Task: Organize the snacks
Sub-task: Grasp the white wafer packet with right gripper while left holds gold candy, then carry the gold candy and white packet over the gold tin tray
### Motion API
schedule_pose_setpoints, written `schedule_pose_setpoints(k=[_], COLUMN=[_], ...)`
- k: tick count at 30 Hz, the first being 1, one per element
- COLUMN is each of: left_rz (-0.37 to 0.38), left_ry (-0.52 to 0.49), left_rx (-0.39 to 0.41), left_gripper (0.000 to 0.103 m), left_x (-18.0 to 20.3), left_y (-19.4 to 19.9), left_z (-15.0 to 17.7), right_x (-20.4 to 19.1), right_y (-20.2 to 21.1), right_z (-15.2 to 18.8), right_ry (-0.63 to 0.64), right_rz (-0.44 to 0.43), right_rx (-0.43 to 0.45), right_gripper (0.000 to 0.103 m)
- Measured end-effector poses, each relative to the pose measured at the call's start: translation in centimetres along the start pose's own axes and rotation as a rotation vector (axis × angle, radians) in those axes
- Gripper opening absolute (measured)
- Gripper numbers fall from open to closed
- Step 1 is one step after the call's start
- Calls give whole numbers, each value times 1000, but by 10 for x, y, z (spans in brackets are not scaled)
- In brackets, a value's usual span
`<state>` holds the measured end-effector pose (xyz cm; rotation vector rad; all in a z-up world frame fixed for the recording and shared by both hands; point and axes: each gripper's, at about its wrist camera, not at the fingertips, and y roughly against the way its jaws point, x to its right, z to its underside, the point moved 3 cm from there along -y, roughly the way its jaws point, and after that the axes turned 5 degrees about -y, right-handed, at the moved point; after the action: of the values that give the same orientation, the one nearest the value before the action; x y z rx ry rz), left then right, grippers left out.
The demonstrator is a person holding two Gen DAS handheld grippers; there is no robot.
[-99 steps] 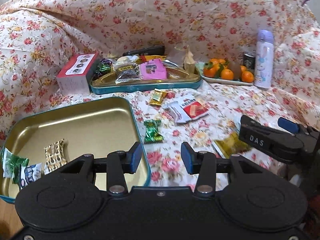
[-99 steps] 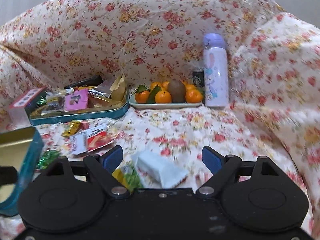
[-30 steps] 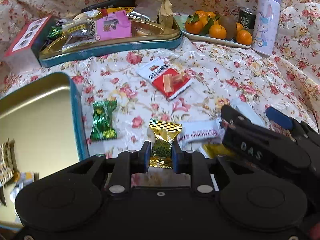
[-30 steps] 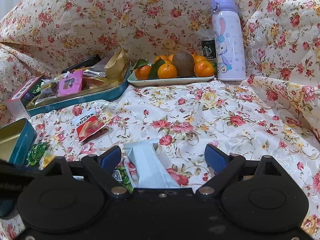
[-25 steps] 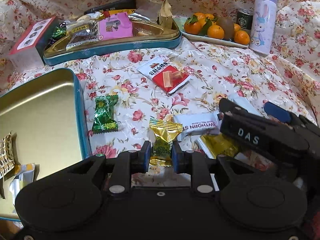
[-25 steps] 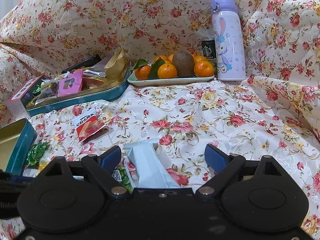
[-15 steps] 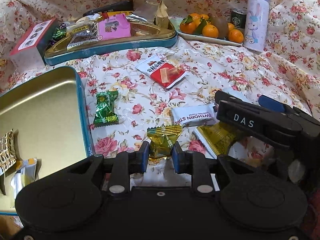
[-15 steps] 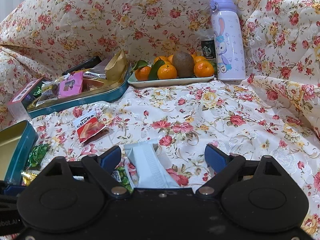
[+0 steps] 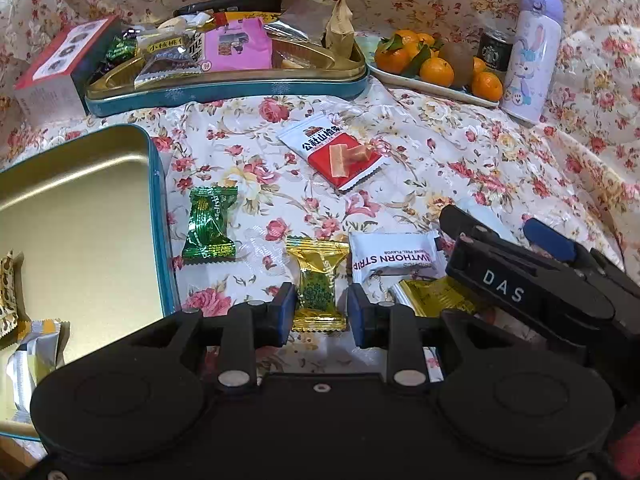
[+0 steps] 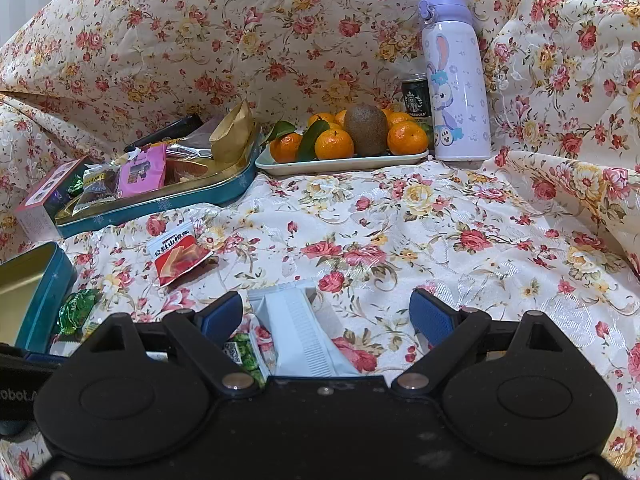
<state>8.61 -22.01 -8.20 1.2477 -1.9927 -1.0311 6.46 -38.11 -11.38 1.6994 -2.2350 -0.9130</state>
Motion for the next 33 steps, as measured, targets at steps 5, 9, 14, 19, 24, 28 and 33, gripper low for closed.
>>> schedule_pose_setpoints(k=[5,9,14,19,24,28,33], left_rz=[-32,-21,1,1,13,24,51], left_ry=[-45,-38,-28,-26,-14,-6,32], left_rx=[13,6,4,3,0,-10,-22], left_gripper=[38,38,39,39,40,40,35], left_x=[6,3,0,0,-1,-2,-7], left_y=[0,0,0,0,0,0,-1], left_z=[2,1,1,1,0,-2,-6], right_x=[1,0,-1,-2,-2,-1,0], right_y=[4,10,26,31,32,33,34], right_z=[1,5,14,17,21,25,24], right_ry=[-11,39,105,123,116,113,105], right_rz=[16,102,127,137,134,133,127], right_rx=[13,26,25,16,35,70,70], right_gripper=[90,49,39,44,43,43,43])
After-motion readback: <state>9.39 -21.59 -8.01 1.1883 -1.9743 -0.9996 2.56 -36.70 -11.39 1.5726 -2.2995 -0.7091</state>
